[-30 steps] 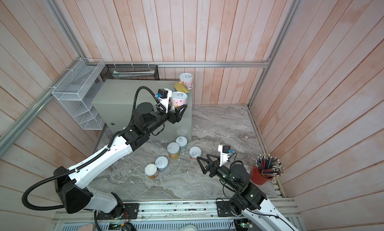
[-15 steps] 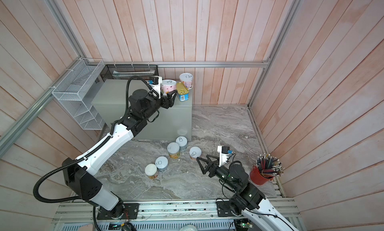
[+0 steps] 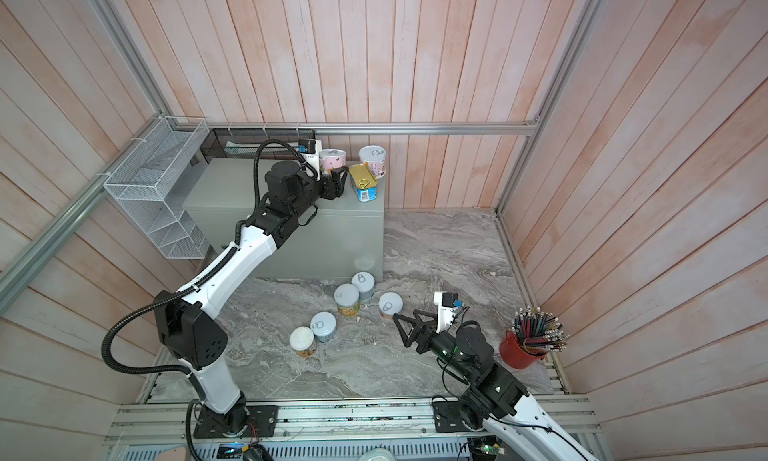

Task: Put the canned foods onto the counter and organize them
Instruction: 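Carry the pink can over the cabinet top beside the other pink can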

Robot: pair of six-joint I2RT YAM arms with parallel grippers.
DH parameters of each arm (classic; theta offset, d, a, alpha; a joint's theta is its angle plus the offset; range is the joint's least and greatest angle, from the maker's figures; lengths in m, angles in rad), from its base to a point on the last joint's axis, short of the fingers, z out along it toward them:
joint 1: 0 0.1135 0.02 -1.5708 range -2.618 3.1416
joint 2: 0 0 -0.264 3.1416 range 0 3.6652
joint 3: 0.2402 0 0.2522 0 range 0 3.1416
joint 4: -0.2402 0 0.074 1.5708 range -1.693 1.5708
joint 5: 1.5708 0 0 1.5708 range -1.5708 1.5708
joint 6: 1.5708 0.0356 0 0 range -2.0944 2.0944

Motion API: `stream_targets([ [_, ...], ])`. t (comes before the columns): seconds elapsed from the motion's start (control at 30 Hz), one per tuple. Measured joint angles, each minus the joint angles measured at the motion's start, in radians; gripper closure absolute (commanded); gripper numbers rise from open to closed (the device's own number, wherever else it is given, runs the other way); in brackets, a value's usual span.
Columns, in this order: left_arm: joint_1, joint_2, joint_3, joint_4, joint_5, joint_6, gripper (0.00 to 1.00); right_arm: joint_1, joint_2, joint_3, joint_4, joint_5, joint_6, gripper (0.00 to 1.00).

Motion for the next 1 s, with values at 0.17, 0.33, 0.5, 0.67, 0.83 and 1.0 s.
stream_targets([
  [0.17, 0.008, 0.068, 0.097, -0.039, 0.000, 0.000, 0.34, 0.000, 0.002, -0.006, -0.002, 0.002, 0.007, 0.09],
  [0.33, 0.011, 0.116, 0.148, -0.077, 0.000, 0.008, 0.34, 0.000, 0.002, -0.006, -0.008, 0.010, 0.007, 0.09],
  [0.5, 0.014, 0.153, 0.185, -0.096, 0.001, 0.012, 0.34, 0.000, 0.002, -0.008, -0.008, 0.019, 0.010, 0.09],
  [0.67, 0.019, 0.188, 0.235, -0.110, 0.012, 0.011, 0.34, 0.000, 0.002, -0.022, -0.014, 0.026, 0.013, 0.09],
  [0.83, 0.021, 0.211, 0.264, -0.111, 0.020, 0.007, 0.33, 0.000, 0.001, -0.022, -0.019, 0.030, 0.014, 0.09],
  [1.0, 0.023, 0.215, 0.269, -0.109, 0.020, 0.007, 0.23, 0.000, 0.000, -0.023, -0.023, 0.031, 0.014, 0.08],
])
